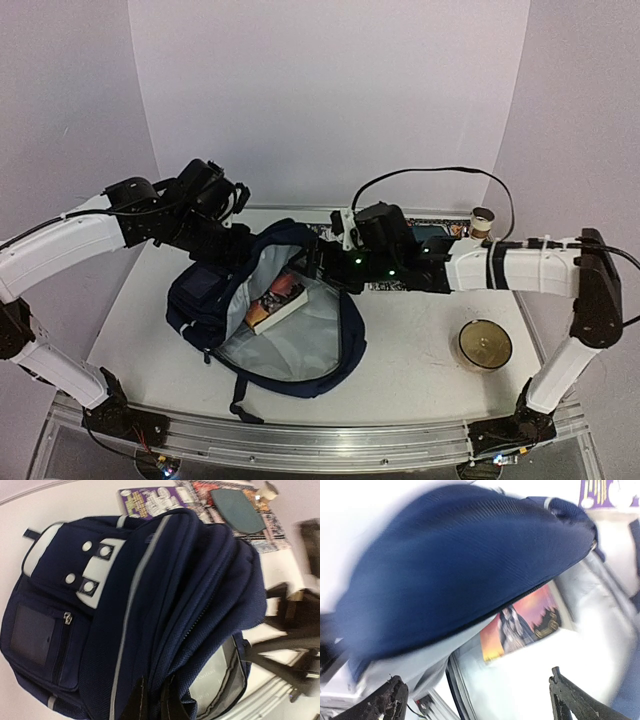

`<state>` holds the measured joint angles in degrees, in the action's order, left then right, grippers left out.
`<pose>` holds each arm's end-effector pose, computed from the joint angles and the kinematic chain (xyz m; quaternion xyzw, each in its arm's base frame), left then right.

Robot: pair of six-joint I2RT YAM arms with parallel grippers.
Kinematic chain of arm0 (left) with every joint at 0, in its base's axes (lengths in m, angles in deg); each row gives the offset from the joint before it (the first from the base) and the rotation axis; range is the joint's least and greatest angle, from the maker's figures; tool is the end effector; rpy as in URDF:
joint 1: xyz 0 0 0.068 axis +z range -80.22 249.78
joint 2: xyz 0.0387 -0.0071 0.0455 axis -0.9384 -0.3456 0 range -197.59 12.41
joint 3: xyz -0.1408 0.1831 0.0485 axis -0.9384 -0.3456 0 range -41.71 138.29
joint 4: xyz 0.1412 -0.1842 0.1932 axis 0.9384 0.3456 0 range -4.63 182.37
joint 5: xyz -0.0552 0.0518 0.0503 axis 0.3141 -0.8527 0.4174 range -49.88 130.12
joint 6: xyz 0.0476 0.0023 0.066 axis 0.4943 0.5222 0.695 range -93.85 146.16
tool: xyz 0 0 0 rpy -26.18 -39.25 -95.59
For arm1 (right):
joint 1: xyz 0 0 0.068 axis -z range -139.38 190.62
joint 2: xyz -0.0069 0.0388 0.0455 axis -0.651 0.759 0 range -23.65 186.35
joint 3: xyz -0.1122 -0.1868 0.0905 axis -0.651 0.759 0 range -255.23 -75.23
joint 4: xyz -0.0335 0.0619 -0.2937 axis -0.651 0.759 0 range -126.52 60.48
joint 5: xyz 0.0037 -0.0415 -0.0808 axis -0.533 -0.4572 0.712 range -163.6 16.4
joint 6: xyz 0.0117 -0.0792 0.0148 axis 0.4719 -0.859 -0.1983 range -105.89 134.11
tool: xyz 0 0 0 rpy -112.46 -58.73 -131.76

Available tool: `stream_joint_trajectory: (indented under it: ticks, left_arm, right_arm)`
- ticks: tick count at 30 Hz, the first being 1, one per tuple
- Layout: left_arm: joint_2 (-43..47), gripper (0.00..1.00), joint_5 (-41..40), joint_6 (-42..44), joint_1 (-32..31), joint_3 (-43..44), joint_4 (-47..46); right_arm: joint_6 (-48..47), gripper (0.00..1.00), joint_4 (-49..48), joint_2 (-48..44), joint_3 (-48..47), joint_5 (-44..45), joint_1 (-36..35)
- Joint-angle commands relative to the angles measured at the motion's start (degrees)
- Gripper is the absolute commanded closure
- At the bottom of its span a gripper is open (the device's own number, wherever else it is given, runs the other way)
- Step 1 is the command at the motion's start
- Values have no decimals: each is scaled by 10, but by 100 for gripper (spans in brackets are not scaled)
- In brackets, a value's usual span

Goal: Pack the student bag
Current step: Place the largest pocket of the bag in the student bag.

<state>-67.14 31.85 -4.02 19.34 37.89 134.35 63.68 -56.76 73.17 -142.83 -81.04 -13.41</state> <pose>0.2379 -0.2722 0.2873 0.1394 0.9239 -0.1748 0.3104 0.2683 0.3855 0.2270 -0.0717 0.7565 0.5399 0.3621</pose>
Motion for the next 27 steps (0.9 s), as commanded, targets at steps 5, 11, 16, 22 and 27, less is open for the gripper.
stream_joint_trajectory:
  ticks: [5, 11, 16, 22, 27]
  left_arm:
    - [3, 100, -126, 24, 33, -89, 27]
    - [-21, 100, -175, 23, 47, -137, 65]
    - [-63, 100, -205, 10, 60, -156, 86]
    - [-68, 85, -175, 3, 61, -146, 88]
    - [-43, 53, -149, 2, 61, -114, 88]
  right_arm:
    - [-154, 2, 93, -102, 35, 25, 72]
    - [-311, 2, 116, -38, -26, 18, 154]
    - [-482, 2, 172, 87, -155, 68, 169]
    - [-658, 11, 218, 224, -285, 128, 174]
    - [-763, 16, 249, 307, -365, 155, 176]
